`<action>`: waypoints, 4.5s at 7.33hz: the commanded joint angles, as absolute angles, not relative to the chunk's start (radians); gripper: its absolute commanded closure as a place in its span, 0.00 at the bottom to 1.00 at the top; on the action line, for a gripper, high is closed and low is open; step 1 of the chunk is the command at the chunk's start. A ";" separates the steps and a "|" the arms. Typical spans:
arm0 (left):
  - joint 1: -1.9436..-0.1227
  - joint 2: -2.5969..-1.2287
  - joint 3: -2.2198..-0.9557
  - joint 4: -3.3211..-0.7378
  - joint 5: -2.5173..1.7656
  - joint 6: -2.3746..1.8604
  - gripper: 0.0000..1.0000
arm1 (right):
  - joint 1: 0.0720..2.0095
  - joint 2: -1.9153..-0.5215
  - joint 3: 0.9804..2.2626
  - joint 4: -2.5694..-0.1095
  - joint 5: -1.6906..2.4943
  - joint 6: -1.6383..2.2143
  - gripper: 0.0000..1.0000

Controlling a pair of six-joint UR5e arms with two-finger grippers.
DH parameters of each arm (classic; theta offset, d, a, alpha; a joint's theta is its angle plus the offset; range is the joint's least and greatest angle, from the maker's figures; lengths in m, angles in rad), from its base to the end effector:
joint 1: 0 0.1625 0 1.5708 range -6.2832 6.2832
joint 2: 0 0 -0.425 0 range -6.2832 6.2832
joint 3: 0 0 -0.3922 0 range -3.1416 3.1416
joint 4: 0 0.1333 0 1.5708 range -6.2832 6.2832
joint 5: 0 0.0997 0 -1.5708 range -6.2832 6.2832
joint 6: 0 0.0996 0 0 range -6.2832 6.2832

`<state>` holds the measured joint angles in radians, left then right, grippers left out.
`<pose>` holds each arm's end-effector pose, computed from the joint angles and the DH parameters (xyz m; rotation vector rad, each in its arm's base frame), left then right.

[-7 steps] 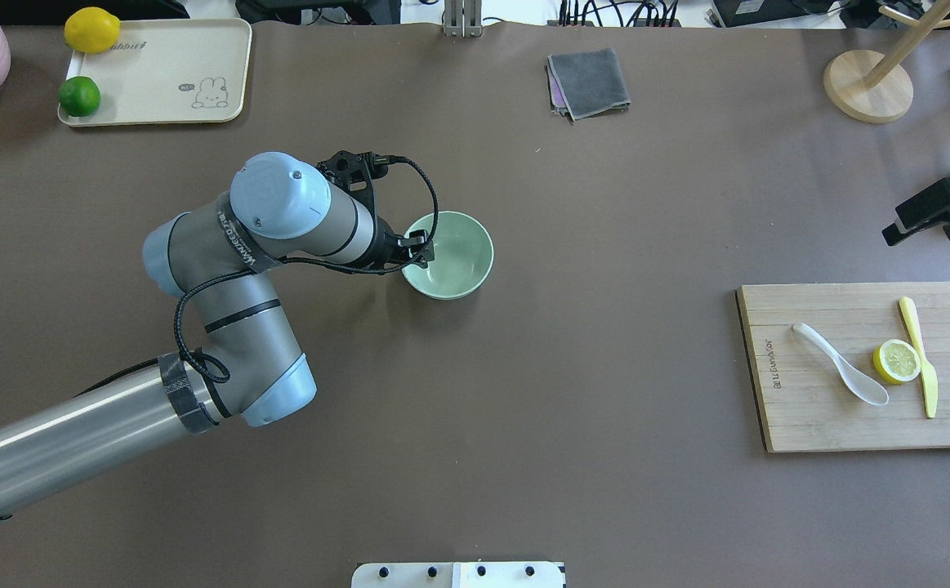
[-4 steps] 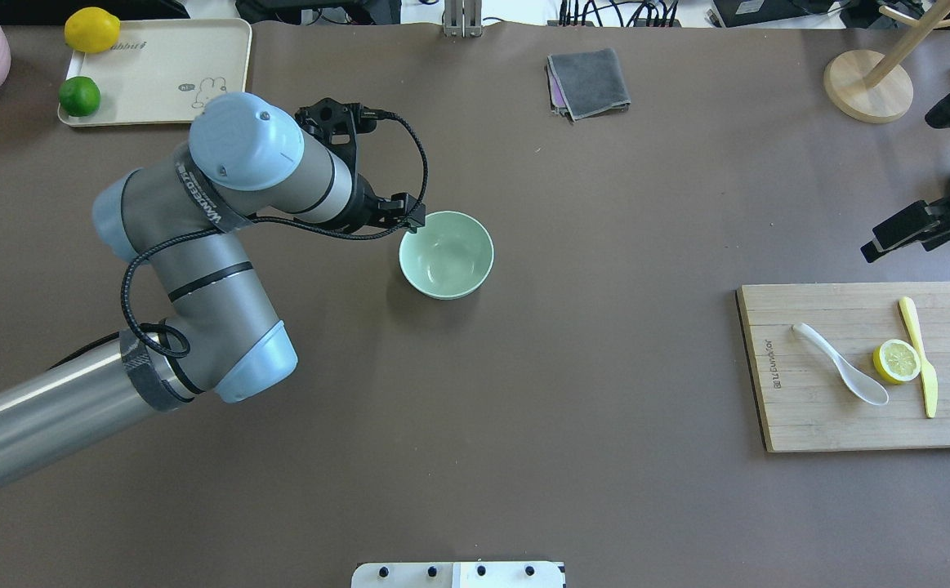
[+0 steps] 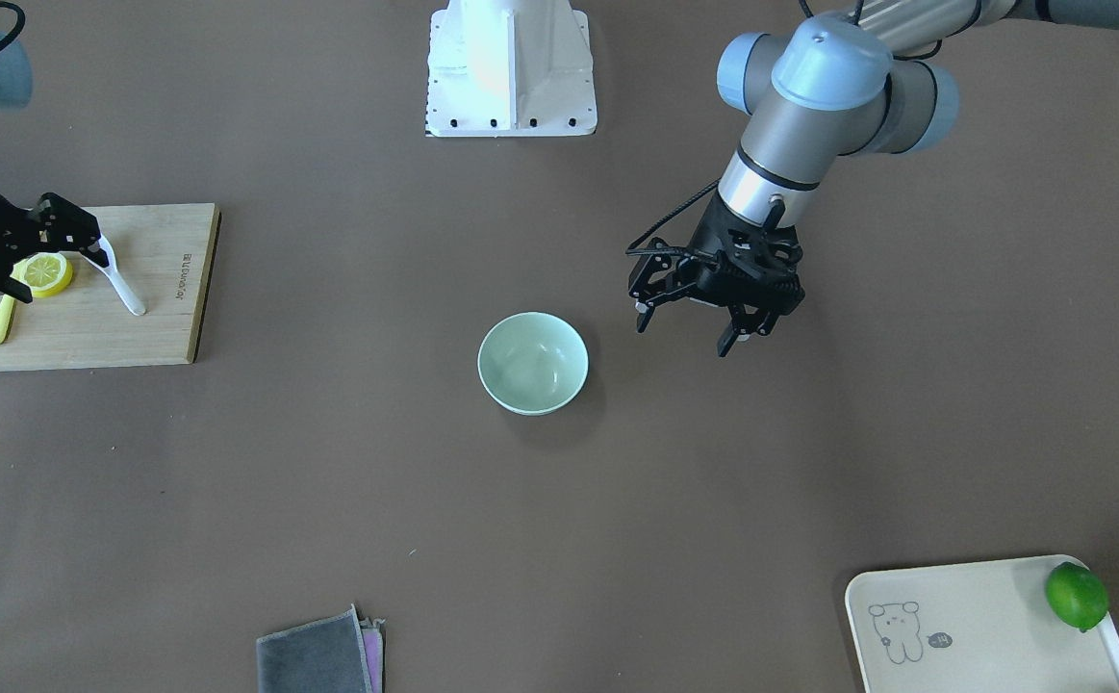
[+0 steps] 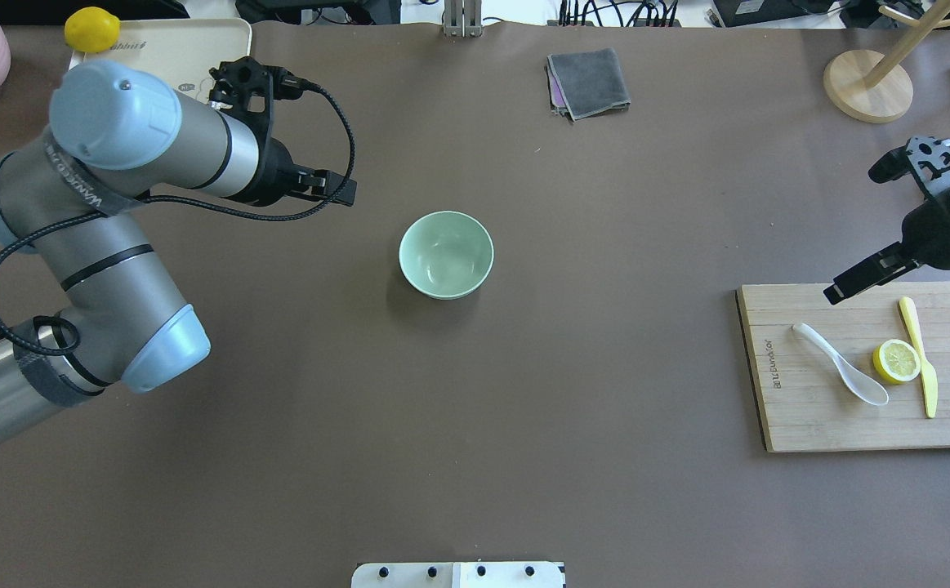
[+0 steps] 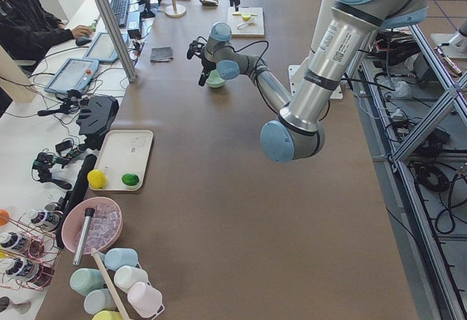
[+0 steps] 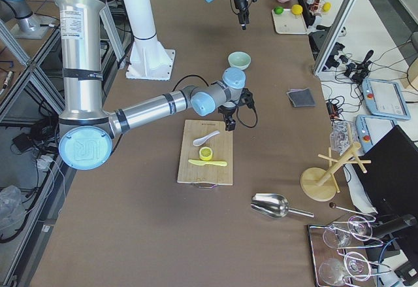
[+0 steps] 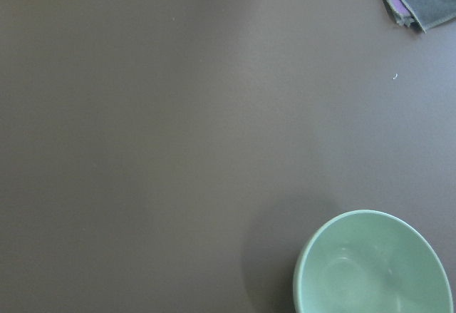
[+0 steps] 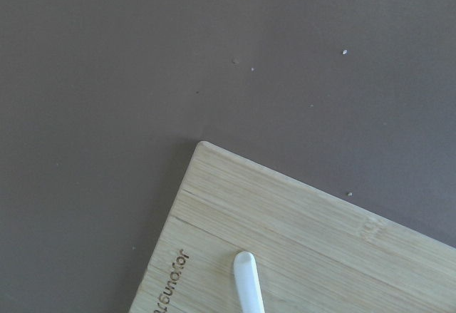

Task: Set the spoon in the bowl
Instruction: 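Release the bowl with the left gripper while the right gripper reaches toward the spoon, then lower the right gripper and close it on the white spoon handle, then lift the white spoon with the right gripper and carry it over the bowl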

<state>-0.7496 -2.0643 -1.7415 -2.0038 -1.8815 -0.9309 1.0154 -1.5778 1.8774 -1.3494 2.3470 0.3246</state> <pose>0.3984 -0.5114 0.2495 0.4818 1.0131 0.0725 -0.2063 -0.4529 0.4838 0.1251 -0.9020 -0.4168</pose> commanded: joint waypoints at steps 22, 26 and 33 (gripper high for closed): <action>-0.762 -2.011 -1.726 -2.086 -1.873 -0.911 0.02 | 0.808 -1.695 1.805 -1.014 2.143 0.489 1.00; -0.779 -2.011 -1.726 -2.082 -1.871 -0.897 0.02 | 0.883 -1.660 1.978 -1.090 2.157 0.561 1.00; -0.978 -1.833 -1.718 -1.991 -1.882 -0.503 0.02 | 0.824 -0.844 1.679 -1.575 2.091 1.133 1.00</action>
<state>-0.9420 -1.8738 -1.7186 -1.9861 -1.8814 -0.5565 0.8290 -0.9563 1.7857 -1.5747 2.1020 1.0168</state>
